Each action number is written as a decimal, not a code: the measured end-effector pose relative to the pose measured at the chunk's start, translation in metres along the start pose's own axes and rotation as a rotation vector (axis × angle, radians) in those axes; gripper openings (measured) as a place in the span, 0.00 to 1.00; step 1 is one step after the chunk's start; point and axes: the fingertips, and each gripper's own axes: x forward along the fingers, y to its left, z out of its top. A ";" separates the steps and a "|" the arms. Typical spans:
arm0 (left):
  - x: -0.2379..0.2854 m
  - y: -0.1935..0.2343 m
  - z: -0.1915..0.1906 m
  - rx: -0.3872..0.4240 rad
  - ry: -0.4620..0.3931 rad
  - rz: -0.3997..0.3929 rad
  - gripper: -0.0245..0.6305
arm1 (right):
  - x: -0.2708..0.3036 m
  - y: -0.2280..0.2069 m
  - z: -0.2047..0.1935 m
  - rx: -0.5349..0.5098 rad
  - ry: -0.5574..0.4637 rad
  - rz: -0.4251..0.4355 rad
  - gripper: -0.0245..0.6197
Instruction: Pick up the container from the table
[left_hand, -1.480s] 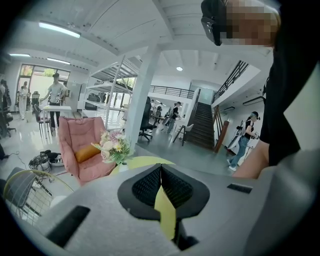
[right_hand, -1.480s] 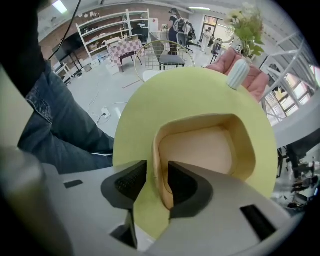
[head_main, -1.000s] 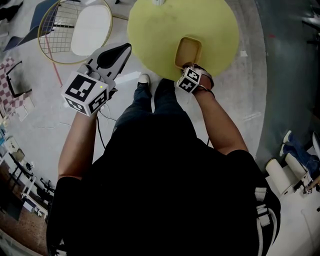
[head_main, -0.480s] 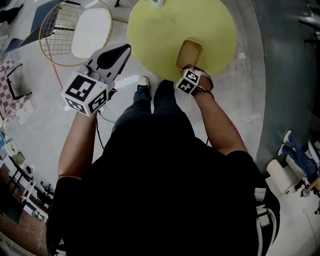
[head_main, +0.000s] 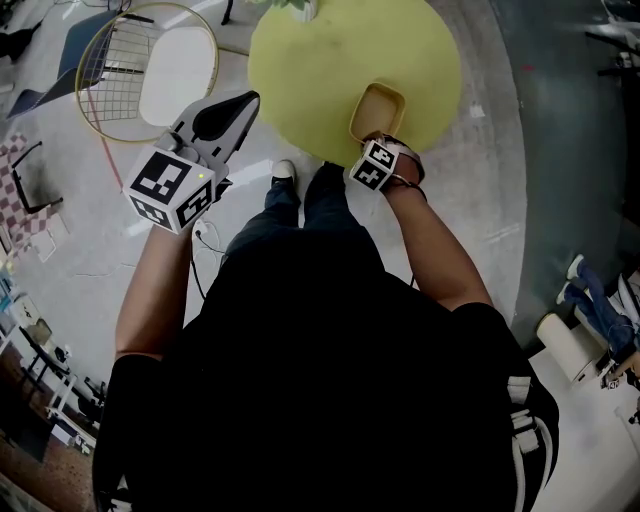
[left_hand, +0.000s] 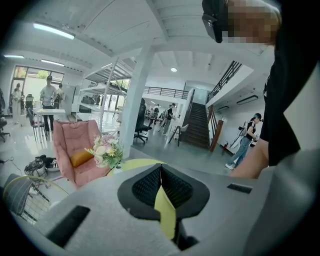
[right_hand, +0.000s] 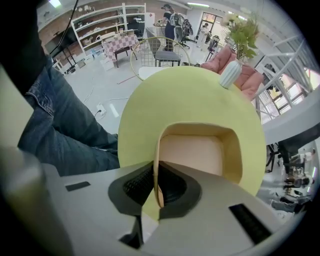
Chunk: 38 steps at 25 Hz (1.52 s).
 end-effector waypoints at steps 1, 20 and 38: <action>-0.001 -0.002 0.001 0.003 -0.002 -0.003 0.06 | -0.002 0.001 -0.001 0.001 0.001 -0.002 0.06; -0.019 -0.017 0.030 0.040 -0.048 -0.011 0.06 | -0.071 -0.012 0.021 0.019 -0.042 -0.062 0.06; -0.015 -0.019 0.058 0.054 -0.093 0.000 0.06 | -0.129 -0.048 0.043 -0.025 -0.078 -0.132 0.06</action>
